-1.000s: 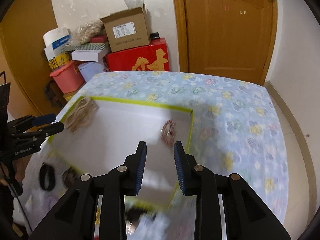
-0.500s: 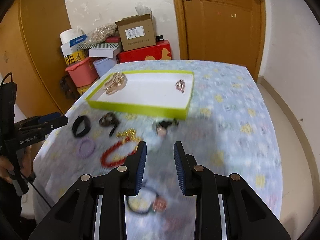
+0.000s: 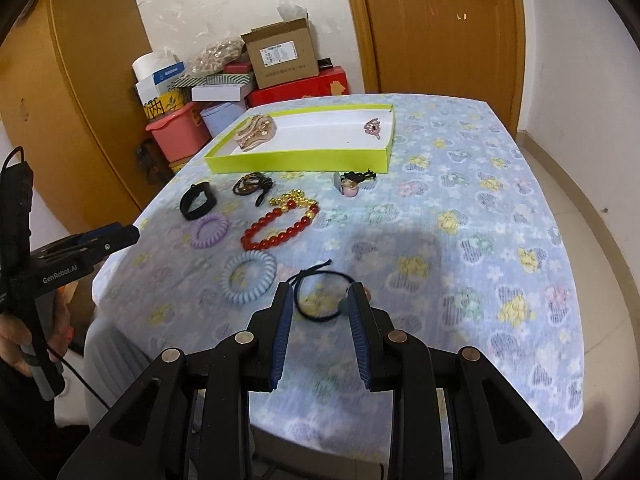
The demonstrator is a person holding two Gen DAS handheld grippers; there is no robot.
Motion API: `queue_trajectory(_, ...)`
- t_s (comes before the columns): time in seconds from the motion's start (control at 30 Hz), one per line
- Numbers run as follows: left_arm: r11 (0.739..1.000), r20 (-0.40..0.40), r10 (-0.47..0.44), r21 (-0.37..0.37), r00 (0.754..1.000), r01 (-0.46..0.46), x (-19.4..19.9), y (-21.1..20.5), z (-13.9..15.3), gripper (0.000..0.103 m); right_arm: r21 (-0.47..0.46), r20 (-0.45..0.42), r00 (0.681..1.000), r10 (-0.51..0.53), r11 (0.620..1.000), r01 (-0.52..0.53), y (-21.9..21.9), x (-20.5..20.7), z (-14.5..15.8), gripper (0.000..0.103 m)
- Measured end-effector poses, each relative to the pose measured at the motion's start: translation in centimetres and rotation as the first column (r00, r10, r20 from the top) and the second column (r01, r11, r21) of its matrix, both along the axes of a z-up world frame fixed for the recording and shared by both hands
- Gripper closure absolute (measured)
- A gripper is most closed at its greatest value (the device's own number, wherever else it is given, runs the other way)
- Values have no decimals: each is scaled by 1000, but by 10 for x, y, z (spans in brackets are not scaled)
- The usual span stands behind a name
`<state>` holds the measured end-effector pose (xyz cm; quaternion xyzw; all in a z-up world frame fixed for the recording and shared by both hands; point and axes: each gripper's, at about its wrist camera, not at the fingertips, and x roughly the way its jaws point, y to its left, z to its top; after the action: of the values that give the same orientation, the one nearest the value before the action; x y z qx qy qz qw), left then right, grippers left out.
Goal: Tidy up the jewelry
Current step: 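Withdraw both open tools from the tray back over the jewelry, then grasp the black band with the left tool while the right tool grasps the red bead bracelet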
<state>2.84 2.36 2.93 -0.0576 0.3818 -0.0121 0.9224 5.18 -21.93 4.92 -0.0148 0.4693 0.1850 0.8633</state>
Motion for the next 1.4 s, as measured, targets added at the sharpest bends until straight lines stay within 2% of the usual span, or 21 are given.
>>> queue_trajectory(0.6, 1000, -21, -3, -4, 1000, 3, -6, -8, -7, 48, -25, -19, 1000, -4, 1000, 4, -1, -2, -10, 74)
queue_trajectory(1.23, 997, -47, 81, -6, 996, -81, 49, 25, -19, 48, -52, -40, 999, -2, 999, 0, 6, 32, -27, 73)
queue_trajectory(1.4, 994, -66, 108, 6, 992, -108, 73, 33, -29, 48, -44, -43, 999, 19, 999, -21, 16, 47, -31, 66)
